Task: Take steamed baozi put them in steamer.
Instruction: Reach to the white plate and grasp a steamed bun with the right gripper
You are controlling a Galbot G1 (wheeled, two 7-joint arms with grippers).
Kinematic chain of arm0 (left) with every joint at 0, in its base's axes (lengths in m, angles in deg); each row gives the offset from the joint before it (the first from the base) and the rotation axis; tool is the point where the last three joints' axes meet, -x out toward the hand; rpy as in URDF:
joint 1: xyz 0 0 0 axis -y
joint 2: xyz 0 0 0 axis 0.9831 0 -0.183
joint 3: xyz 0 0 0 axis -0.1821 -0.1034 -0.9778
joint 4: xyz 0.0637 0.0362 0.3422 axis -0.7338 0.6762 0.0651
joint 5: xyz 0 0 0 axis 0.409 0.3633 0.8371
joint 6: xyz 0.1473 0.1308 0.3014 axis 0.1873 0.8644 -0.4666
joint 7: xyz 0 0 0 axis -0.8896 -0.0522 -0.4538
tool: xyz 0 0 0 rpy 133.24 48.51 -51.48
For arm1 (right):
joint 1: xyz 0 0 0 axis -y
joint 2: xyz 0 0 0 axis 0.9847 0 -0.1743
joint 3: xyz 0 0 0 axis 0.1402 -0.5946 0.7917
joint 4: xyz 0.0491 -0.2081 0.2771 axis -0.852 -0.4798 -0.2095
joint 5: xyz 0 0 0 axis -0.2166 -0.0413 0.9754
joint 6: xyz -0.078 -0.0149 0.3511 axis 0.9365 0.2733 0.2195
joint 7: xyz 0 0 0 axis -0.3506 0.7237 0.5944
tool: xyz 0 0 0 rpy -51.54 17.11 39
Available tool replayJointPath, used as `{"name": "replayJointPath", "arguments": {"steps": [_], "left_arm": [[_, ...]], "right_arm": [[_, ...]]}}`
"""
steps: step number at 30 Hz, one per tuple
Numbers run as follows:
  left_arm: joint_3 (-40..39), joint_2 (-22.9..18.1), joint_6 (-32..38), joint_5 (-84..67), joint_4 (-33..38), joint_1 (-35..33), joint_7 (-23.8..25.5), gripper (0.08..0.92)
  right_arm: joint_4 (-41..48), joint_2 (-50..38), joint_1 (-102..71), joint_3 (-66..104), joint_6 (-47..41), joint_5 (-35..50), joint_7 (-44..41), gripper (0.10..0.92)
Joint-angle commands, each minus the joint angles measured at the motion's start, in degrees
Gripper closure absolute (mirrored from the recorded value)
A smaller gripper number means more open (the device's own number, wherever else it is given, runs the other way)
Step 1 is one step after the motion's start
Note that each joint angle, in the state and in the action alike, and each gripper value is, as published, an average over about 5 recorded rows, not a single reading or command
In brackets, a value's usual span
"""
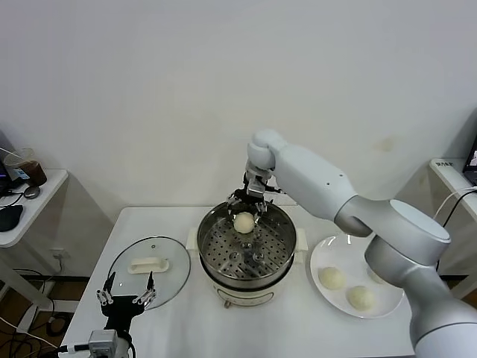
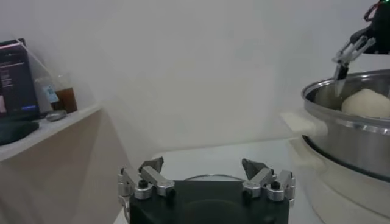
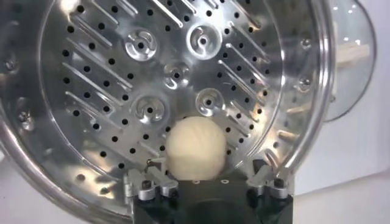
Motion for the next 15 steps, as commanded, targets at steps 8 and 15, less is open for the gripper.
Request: {"name": "replayJointPath", "arguments": {"steps": [8,15], "left_arm": [[0.2,0.7,-0.3,-0.5,0.2,0.1,0.3,0.177],[0.4,1.4,-1.1,-1.6,-0.3,0.8,0.8,0.177]], "right_arm": [[-17.8,-25.1,10.0,-5.3,-38.4,34.4,9.2,0.203],[-23.5,-37.7,9.0,-3.4,-63.3,33.3,7.0,0.203]]}}
